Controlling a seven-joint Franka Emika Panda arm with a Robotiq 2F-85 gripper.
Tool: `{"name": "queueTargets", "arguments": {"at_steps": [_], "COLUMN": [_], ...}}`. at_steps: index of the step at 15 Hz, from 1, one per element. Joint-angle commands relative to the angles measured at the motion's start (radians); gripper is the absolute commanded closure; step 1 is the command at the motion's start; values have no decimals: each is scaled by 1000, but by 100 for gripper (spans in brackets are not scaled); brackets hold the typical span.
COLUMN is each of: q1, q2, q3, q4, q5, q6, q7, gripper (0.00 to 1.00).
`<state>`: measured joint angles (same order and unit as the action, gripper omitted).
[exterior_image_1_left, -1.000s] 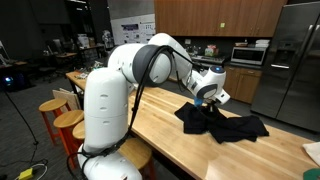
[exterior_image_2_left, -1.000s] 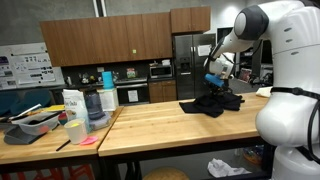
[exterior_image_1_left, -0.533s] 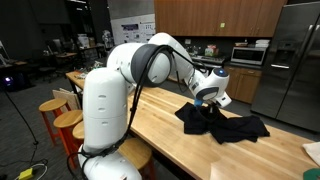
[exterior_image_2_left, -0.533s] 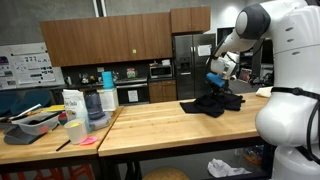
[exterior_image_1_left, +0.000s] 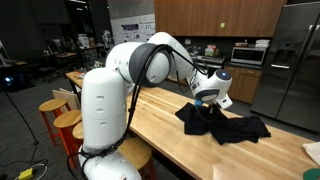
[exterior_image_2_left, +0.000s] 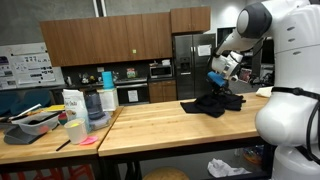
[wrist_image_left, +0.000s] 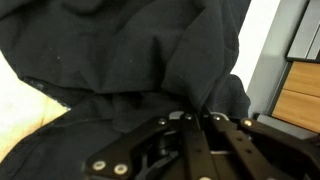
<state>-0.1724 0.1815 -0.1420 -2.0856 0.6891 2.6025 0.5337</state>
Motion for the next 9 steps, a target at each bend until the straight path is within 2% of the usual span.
{"name": "queueTargets", "arguments": {"at_steps": [1,9], "q1": [6,6], "q2": [-2,-3], "q3": [-7,-6], "q4": [1,1], "q5": [3,3], "q6": [-2,-2], "q7": [-4,-10], "gripper": [93,93]}}
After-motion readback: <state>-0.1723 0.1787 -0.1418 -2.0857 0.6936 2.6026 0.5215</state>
